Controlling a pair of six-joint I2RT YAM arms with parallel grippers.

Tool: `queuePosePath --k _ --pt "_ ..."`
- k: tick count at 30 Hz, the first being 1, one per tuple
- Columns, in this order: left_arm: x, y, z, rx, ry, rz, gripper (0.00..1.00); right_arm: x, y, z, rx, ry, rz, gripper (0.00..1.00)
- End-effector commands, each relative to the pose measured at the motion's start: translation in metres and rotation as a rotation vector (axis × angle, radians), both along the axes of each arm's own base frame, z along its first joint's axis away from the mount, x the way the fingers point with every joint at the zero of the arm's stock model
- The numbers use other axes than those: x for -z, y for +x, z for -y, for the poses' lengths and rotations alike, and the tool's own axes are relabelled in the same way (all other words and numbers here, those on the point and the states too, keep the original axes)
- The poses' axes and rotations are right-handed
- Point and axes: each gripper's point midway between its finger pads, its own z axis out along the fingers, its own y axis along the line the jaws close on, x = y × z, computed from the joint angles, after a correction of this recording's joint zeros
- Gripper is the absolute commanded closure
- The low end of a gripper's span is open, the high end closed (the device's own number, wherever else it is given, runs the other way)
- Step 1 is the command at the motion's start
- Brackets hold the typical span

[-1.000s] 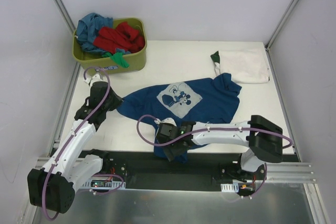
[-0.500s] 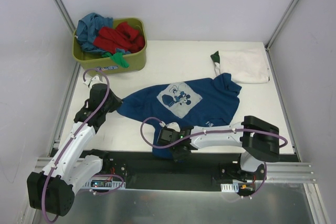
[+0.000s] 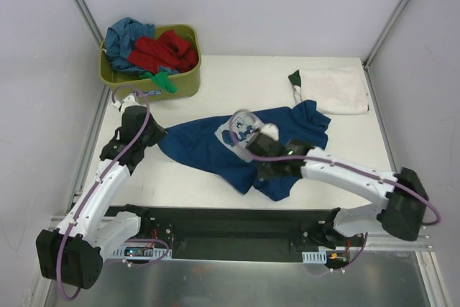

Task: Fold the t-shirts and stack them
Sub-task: Flatten out the tshirt

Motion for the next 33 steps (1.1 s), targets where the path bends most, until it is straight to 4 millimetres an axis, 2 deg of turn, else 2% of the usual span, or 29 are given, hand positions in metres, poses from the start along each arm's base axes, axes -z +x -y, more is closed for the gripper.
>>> queuePosePath --k 1,2,4,5,6,7,8,9,10,12,13,15,16,18,19,21,22,23,25,28,30,32,33 --pt "-0.064 0.029 -0.003 -0.006 0.046 0.136 1.0 -0.114 0.089 0.051 0.151 0.088 0.316 0.99" --pt "-0.09 0.038 -0.001 -0.003 0.044 0.186 1.0 -0.154 0.106 0.057 0.164 0.118 0.418 0.99" --pt "-0.117 0.044 -0.001 0.004 0.054 0.241 1.0 -0.202 0.124 0.079 0.225 0.157 0.533 0.99" --pt "-0.146 0.048 0.002 0.011 0.046 0.302 1.0 -0.227 0.13 0.084 0.236 0.182 0.593 0.99" --pt "-0.161 0.049 0.004 0.021 0.045 0.333 1.0 -0.267 0.132 0.091 0.233 0.215 0.68 0.99" --pt "-0.192 0.048 0.005 0.031 0.047 0.399 1.0 -0.29 0.134 0.102 0.254 0.224 0.735 0.99" --pt "-0.208 0.045 0.007 0.043 0.049 0.436 1.0 -0.311 0.131 0.109 0.26 0.237 0.784 0.99" --pt "-0.223 0.042 0.007 0.05 0.048 0.47 1.0 -0.348 0.125 0.118 0.249 0.256 0.869 0.99" --pt "-0.255 0.032 0.006 0.056 0.047 0.548 1.0 -0.367 0.12 0.125 0.255 0.269 0.913 0.99" --pt "-0.288 0.017 0.004 0.068 0.045 0.631 1.0 -0.405 0.104 0.135 0.225 0.311 1.001 0.99" --pt "-0.321 -0.004 0.002 0.084 0.039 0.72 1.0 -0.435 0.089 0.14 0.207 0.372 1.062 0.99" --pt "-0.353 -0.029 0.002 0.114 0.031 0.812 1.0 -0.466 0.066 0.149 0.178 0.436 1.125 0.99" --pt "-0.382 -0.057 0.002 0.151 0.023 0.903 1.0 -0.49 0.046 0.152 0.132 0.505 1.174 0.99" --pt "-0.408 -0.087 0.003 0.193 0.012 0.991 1.0 -0.508 0.021 0.154 0.069 0.584 1.214 0.99" --pt "-0.429 -0.116 0.006 0.247 0.002 1.07 1.0 -0.52 0.003 0.149 -0.006 0.656 1.235 0.99" --pt "-0.445 -0.143 0.008 0.296 -0.009 1.139 1.0 -0.538 -0.026 0.153 -0.066 0.749 1.29 0.99" --pt "-0.459 -0.166 0.007 0.316 -0.019 1.193 1.0 -0.546 -0.04 0.149 -0.126 0.796 1.307 0.99" --pt "-0.465 -0.179 0.012 0.362 -0.026 1.222 1.0 -0.555 -0.054 0.154 -0.142 0.836 1.33 0.99" --pt "-0.479 -0.203 0.013 0.396 -0.039 1.278 1.0 -0.563 -0.073 0.153 -0.209 0.879 1.35 0.99" --pt "-0.491 -0.22 0.016 0.432 -0.045 1.318 1.0 -0.576 -0.091 0.158 -0.24 0.93 1.384 0.99" --pt "-0.493 -0.22 0.015 0.423 -0.038 1.32 1.0 -0.58 -0.097 0.162 -0.245 0.939 1.404 0.99" --pt "-0.494 -0.213 0.015 0.408 -0.03 1.309 1.0 -0.583 -0.091 0.164 -0.215 0.926 1.425 0.99" --pt "-0.492 -0.207 0.015 0.399 -0.029 1.298 1.0 -0.581 -0.081 0.164 -0.198 0.889 1.434 0.99"
